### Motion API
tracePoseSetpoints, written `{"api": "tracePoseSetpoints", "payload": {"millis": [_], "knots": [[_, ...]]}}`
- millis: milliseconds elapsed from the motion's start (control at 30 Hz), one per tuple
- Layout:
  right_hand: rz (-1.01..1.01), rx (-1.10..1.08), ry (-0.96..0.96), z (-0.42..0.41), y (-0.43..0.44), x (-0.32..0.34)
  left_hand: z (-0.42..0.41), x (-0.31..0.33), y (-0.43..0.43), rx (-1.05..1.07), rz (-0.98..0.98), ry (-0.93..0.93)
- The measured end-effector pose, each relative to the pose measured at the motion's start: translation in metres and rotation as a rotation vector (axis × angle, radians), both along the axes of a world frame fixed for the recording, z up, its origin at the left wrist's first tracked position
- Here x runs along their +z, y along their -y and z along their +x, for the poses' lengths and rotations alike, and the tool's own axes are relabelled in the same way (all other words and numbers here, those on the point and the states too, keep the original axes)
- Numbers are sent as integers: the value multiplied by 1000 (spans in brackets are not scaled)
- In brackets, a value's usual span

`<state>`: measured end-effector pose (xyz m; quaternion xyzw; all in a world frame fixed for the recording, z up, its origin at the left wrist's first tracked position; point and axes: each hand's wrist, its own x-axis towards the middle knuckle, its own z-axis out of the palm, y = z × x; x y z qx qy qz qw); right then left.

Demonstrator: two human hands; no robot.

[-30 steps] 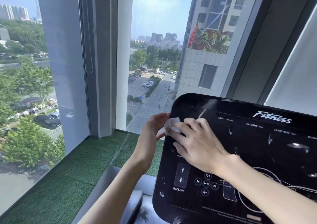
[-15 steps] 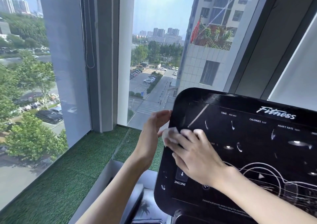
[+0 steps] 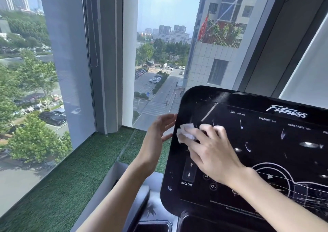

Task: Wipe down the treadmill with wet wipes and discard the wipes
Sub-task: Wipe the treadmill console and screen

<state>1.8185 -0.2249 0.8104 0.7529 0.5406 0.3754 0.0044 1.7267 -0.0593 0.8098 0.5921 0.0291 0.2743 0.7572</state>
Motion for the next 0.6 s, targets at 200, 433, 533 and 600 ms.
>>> {"api": "tracePoseSetpoints", "payload": {"millis": [200, 433, 533, 600], "knots": [[-226, 77, 75, -16, 2, -22, 0, -1, 2, 12, 1, -10], [-164, 41, -4, -24, -2, -26, -2, -10, 1, 20, 32, -15], [-153, 58, 9, -20, 0, -18, -3, -14, 1, 8, 42, -4], [9, -13, -59, -15, -4, -8, -4, -19, 0, 6, 39, -9]]}}
